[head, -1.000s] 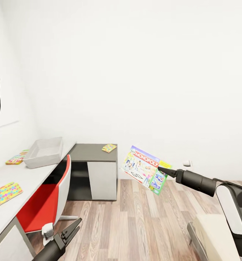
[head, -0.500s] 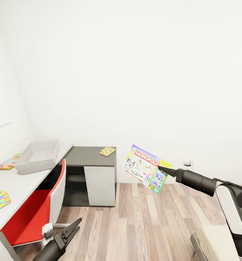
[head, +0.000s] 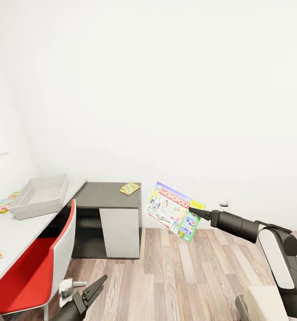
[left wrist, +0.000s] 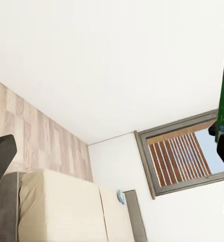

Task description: Put all the toys in the child's room - the three board games (two on the bed and one on the table), the two jigsaw puzzles on the table, and the tennis ball on the table - inside the toy box on the table in the child's room.

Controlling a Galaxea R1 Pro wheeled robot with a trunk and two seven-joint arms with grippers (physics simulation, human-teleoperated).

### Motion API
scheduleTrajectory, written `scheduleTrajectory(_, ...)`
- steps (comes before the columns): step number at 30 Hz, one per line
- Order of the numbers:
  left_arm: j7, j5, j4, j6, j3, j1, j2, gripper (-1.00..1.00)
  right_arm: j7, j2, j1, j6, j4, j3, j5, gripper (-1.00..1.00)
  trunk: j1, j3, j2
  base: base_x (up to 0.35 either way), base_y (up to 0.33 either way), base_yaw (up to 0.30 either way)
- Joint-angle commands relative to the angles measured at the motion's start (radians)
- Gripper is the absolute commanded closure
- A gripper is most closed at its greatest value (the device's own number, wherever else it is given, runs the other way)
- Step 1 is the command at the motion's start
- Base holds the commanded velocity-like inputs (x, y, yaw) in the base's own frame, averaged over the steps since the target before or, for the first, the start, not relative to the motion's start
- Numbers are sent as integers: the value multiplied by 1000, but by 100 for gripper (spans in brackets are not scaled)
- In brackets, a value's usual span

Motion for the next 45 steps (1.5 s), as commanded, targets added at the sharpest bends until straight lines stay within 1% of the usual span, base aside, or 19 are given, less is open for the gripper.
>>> scheduleTrajectory(1, 1, 8, 0, 8, 1, 6, 0, -100, 5, 0, 0, 6, 0, -1, -2, 100, 0, 0, 0, 0, 0, 0)
scheduleTrajectory(9, 1, 8, 0, 8, 1, 51, 0, -100, 5, 0, 0, 6, 0, -1, -2, 100, 0, 0, 0, 0, 0, 0)
scheduleTrajectory(34, 1, 8, 0, 8, 1, 51, 0, -100, 5, 0, 0, 6, 0, -1, -2, 100, 0, 0, 0, 0, 0, 0)
scheduleTrajectory(35, -5, 5, 0, 6, 2, 56, 2, -100, 3, 1, -1, 6, 0, 2, -2, 100, 0, 0, 0, 0, 0, 0)
scheduleTrajectory(40, -10, 1, 0, 10, 8, 46, 13, -100, -1, -4, 11, 22, 4, -9, -2, 100, 0, 0, 0, 0, 0, 0)
scheduleTrajectory(45, -9, -1, 1, 11, 10, 41, 16, -100, -3, -5, 15, 48, 5, -13, -1, 100, 0, 0, 0, 0, 0, 0)
